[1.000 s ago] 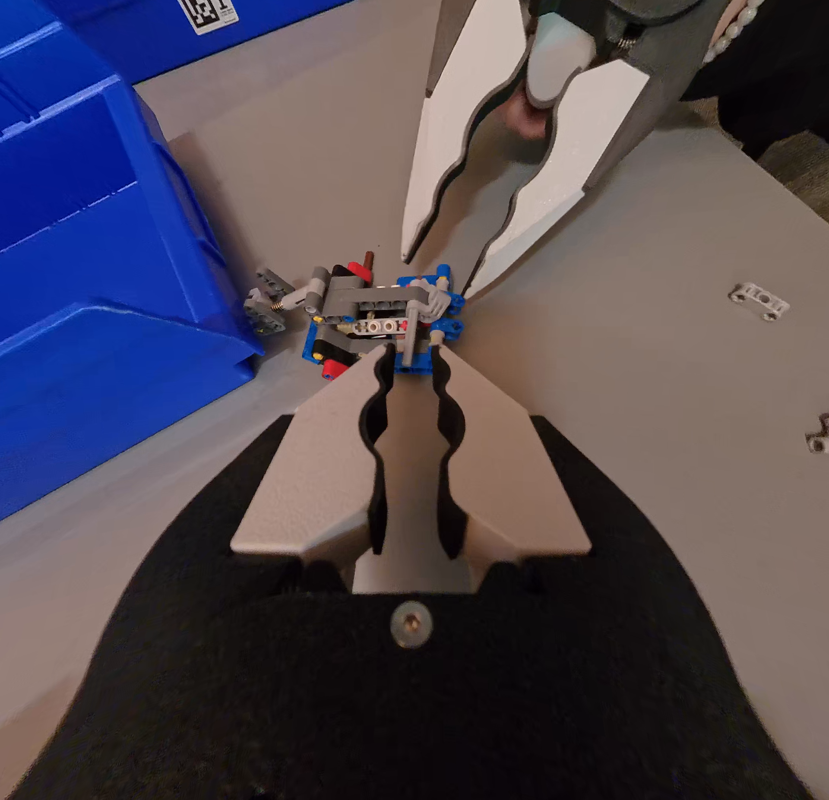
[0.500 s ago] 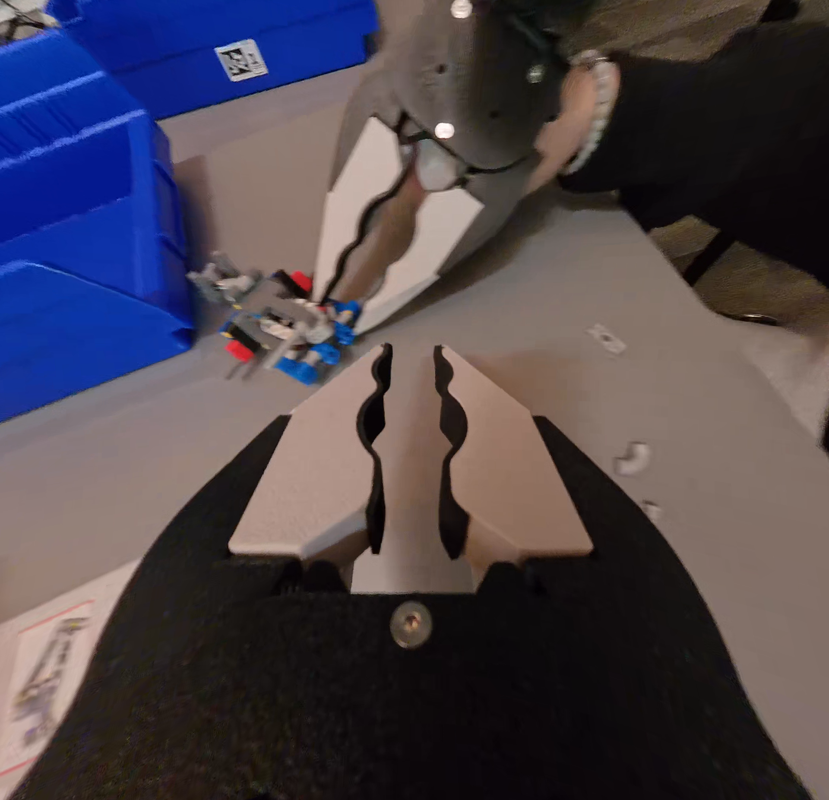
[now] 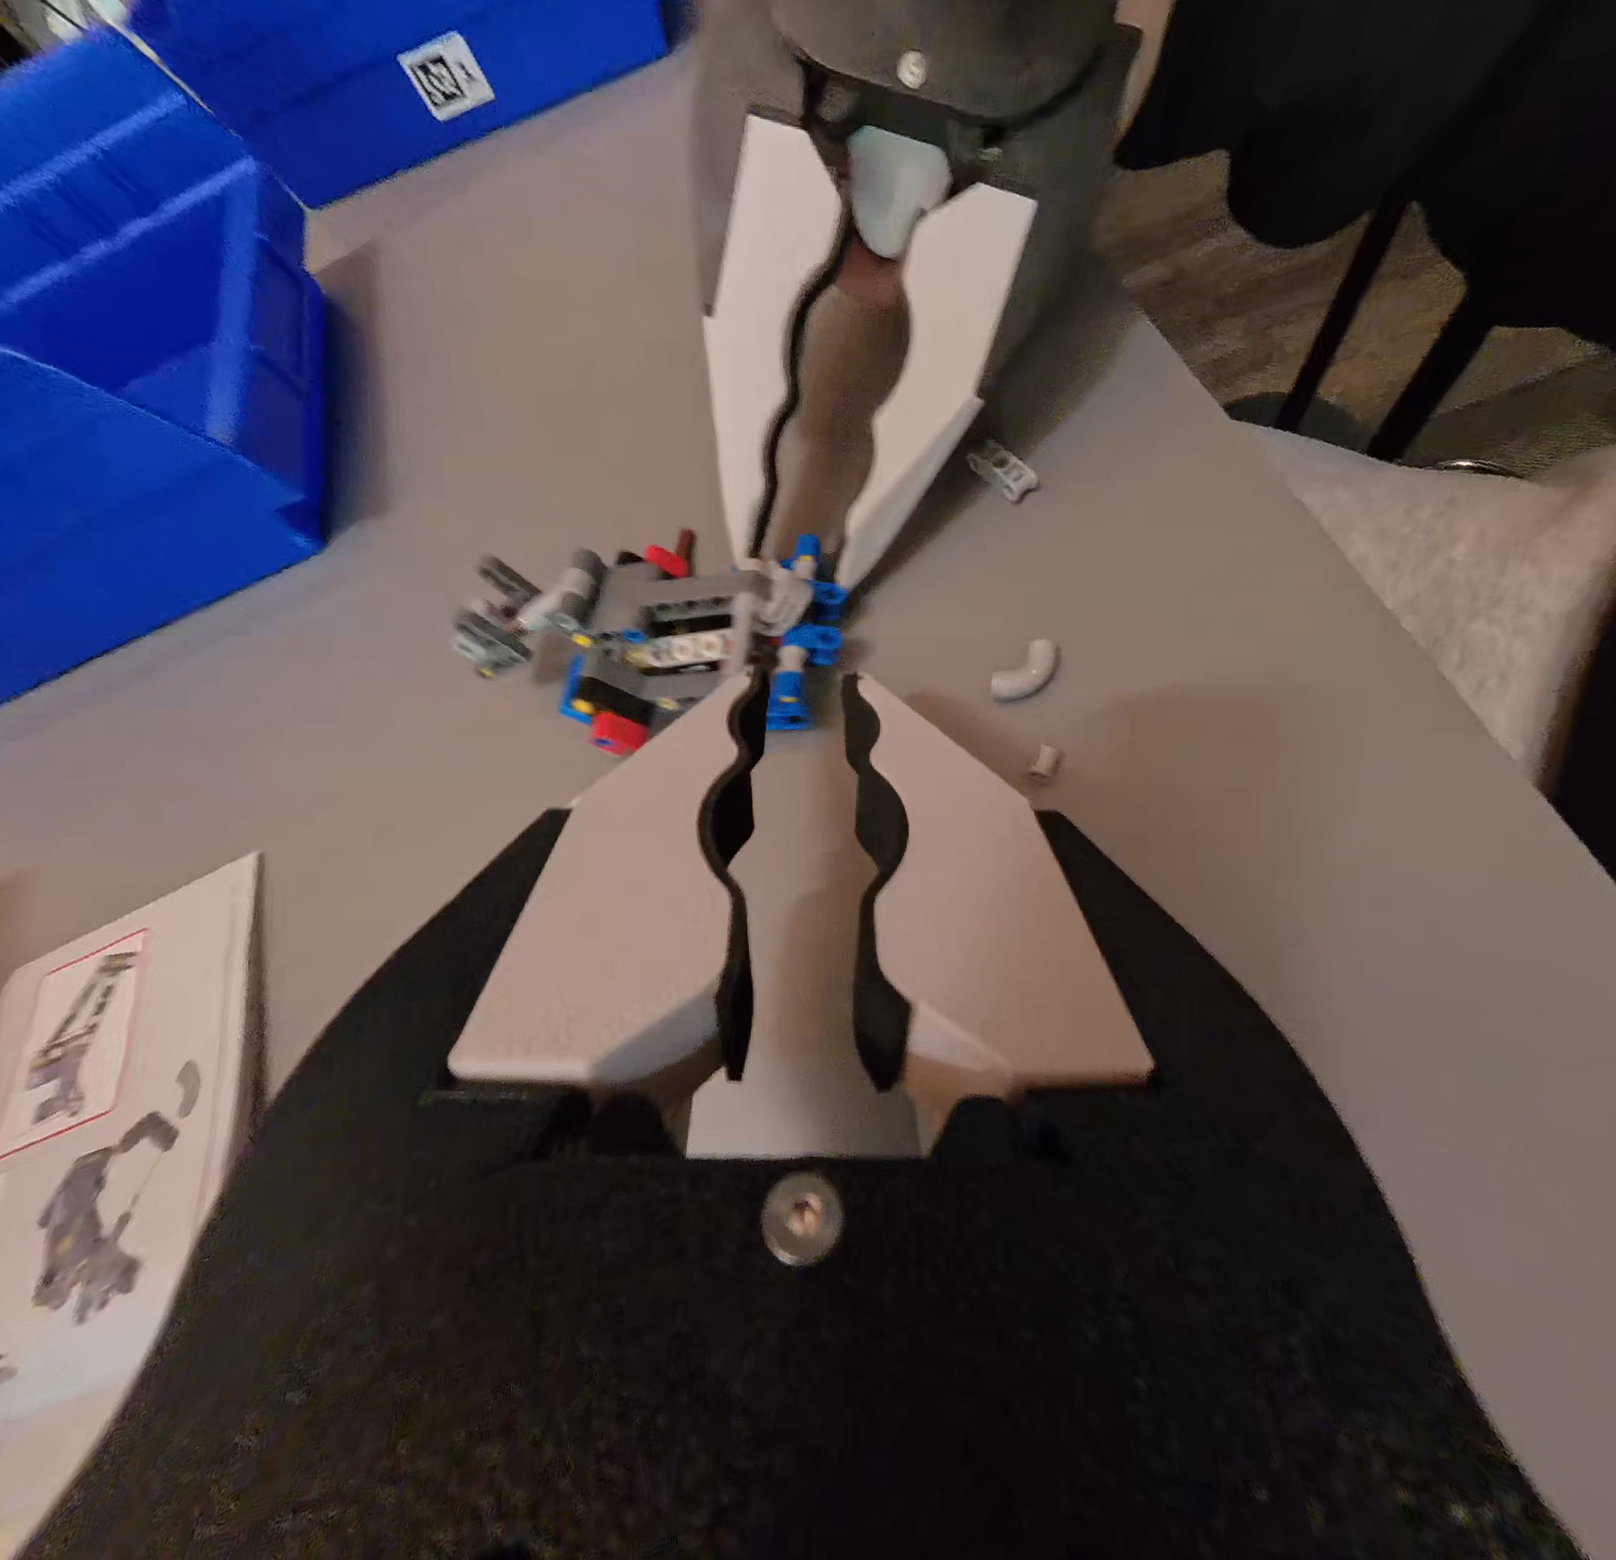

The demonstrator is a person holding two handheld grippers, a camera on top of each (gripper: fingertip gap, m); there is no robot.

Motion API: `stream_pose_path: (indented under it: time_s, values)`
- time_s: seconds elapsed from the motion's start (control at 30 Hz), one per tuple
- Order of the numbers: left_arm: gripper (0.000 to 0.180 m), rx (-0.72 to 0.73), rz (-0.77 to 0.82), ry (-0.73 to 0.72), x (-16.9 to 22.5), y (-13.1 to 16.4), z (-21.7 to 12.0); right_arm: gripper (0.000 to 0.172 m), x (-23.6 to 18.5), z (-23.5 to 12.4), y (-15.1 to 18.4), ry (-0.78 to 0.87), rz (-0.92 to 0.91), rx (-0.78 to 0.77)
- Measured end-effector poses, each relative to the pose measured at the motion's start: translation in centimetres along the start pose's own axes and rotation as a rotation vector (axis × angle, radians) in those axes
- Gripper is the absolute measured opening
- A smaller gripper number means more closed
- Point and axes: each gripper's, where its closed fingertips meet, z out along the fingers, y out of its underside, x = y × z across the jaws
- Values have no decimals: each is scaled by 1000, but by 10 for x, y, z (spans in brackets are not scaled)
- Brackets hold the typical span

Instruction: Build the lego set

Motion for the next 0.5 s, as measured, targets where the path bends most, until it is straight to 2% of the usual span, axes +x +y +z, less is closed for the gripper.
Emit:
stream_pose_path:
  time_s: [0.1,0.33,0.5]
  values:
    - [14,22,35,-51,-8,-4,-5,31,-2,-4,-1,23,-10,-27]
    - [15,-13,103,-124,-20,6,-5,25,8,-17,-25,153,-95,43]
    - [18,-53,120,-131,-29,10,3,24,8,-10,-24,145,-145,22]
